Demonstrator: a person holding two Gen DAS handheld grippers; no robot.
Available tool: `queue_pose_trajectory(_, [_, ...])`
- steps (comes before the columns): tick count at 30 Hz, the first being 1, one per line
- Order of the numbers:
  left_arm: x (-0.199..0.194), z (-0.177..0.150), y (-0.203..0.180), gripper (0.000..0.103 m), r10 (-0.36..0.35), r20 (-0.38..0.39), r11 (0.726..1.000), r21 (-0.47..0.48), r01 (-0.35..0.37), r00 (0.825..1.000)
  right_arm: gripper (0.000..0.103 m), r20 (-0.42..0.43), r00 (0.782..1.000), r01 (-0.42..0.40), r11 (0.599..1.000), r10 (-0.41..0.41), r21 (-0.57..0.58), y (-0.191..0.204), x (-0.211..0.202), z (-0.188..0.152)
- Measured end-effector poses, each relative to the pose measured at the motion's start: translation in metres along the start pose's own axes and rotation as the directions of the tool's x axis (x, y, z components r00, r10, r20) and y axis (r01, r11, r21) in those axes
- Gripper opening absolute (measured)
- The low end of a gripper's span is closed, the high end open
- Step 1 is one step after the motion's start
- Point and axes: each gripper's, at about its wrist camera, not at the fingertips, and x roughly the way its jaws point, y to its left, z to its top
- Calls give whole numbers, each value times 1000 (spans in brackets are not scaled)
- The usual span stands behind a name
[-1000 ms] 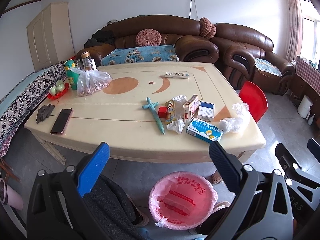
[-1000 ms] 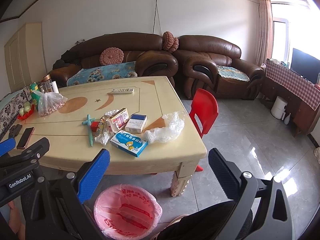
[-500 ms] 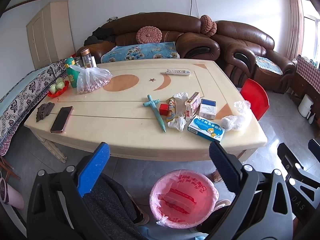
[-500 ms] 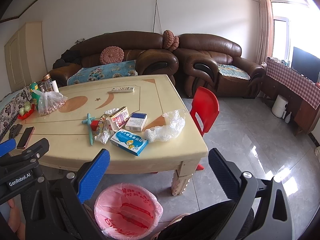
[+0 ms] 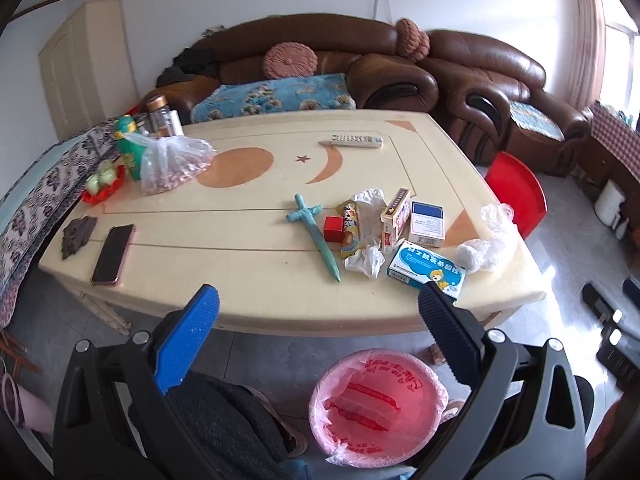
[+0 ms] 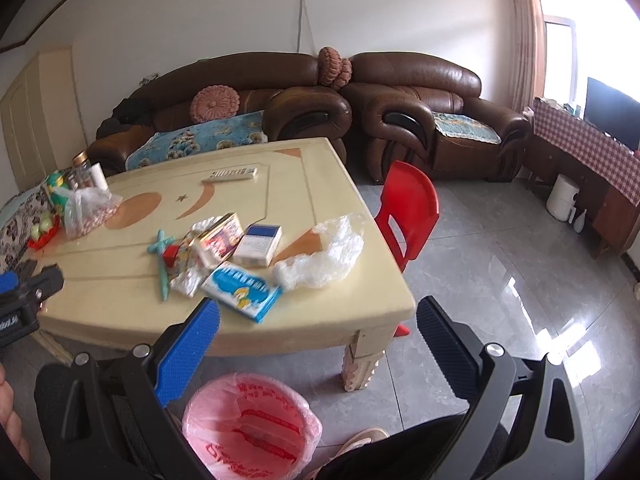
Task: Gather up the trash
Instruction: 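Move the left tool to the blue clay sword while the right tool approaches the clear plastic bag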
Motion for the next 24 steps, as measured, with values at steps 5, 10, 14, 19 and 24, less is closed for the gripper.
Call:
queue_pose_trajectory(5, [24,23,12,98,-28,-48,999,16,29,998,97,-2,1000,-5,1000,5,3,-13,24,32])
queue_pose_trajectory(10, [51,53,24,98,-53,-115,997,-56,47,992,97,-50,999,-14,997,10,-72,-5,57,63])
queue_pose_trajectory(14, [75,76,23,98,-84,-184,995,-67,73,979,97,-147,987,-79,994,66,-78,0,89,79])
queue_pose_trajectory(19, [112,93,16,98,-78,-259,997,-45,69,963,97,-241,967,-106,993,89,-61,-2,133,92])
queue_pose_trajectory(24, [159,99,21,98,-143,-378,987,-128,101,915,97,-320,943,-112,993,94,-39,-10,173,97])
